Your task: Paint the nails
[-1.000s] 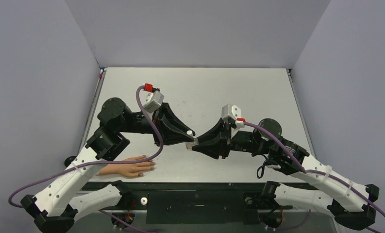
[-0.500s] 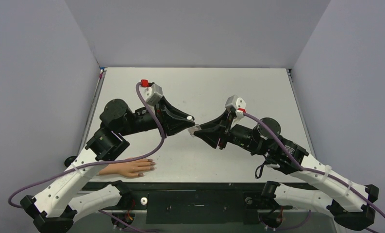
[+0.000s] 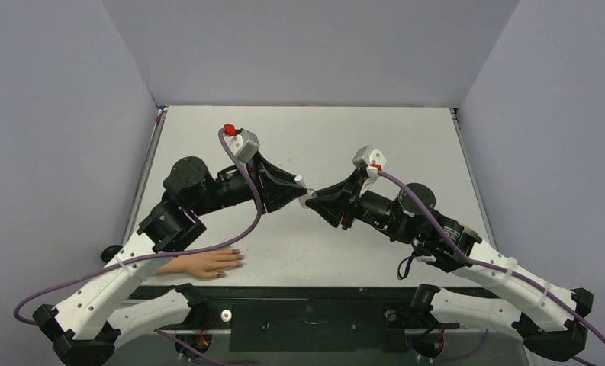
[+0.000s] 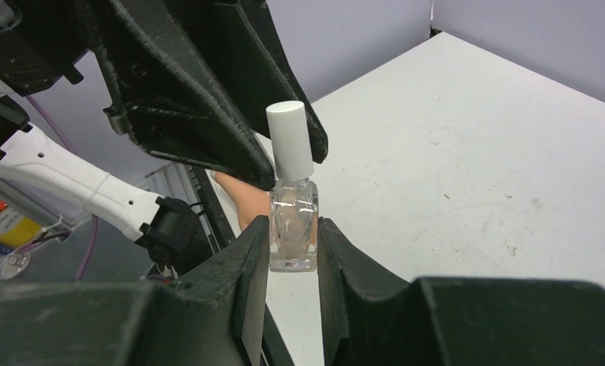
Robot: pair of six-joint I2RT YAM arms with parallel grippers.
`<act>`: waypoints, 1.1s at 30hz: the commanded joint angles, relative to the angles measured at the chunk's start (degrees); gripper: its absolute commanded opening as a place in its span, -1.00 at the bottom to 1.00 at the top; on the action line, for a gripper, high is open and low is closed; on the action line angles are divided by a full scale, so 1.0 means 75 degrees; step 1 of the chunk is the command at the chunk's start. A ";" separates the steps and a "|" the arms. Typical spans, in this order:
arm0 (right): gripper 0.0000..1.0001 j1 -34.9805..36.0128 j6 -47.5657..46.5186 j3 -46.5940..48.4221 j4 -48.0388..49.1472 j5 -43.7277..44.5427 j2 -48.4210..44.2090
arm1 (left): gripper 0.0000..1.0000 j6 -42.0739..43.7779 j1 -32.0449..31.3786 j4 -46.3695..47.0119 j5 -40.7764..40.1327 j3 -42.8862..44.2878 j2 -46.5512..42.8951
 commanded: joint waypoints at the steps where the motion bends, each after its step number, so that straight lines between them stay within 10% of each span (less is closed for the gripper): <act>1: -1.00 -0.0127 0.0104 0.0157 0.0467 0.0310 -0.0075 | -0.25 -0.0041 -0.0011 -0.0154 0.0183 0.0104 -0.0118; 11: -1.00 -0.0133 0.0091 0.0110 0.0387 -0.0289 -0.0251 | 0.33 0.0197 -0.0003 -0.0602 0.0873 0.0605 -0.0291; 33: -1.00 -0.0128 0.0333 -0.0099 0.1625 -0.2539 -0.0673 | -0.15 0.0064 0.0016 0.0126 0.3096 0.1174 -0.0184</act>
